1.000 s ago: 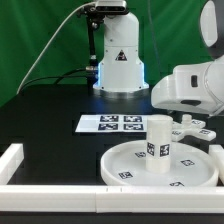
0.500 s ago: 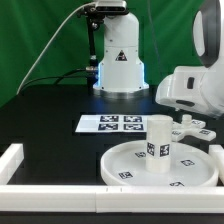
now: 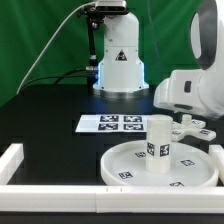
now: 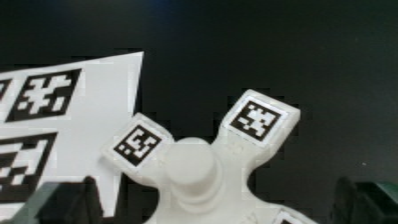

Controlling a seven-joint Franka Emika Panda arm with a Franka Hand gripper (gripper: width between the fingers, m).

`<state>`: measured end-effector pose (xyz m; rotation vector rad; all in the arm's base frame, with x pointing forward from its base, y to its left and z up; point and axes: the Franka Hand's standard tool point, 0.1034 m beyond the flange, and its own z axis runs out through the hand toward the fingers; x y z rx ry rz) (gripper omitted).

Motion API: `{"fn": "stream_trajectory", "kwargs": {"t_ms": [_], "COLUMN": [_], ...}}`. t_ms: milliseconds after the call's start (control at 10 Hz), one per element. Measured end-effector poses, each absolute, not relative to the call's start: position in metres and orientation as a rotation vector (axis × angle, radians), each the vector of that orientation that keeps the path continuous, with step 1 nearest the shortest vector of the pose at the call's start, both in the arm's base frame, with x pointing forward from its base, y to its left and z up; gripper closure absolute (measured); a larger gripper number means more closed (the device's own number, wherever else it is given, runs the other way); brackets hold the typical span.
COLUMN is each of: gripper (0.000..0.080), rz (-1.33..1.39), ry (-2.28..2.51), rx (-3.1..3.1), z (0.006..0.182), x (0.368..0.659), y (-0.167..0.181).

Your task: Assemble round table

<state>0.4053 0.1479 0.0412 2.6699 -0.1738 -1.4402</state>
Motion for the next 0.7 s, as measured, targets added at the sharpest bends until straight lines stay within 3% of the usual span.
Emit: {"fn": "stream_trajectory", "kwargs": {"t_ms": [700], "gripper": [0.015], "rz": [-1.354], "ry": [-0.512], "rx": [2.52], "z": [0.0384], "x": [0.4023], "y": [0.1482]}}
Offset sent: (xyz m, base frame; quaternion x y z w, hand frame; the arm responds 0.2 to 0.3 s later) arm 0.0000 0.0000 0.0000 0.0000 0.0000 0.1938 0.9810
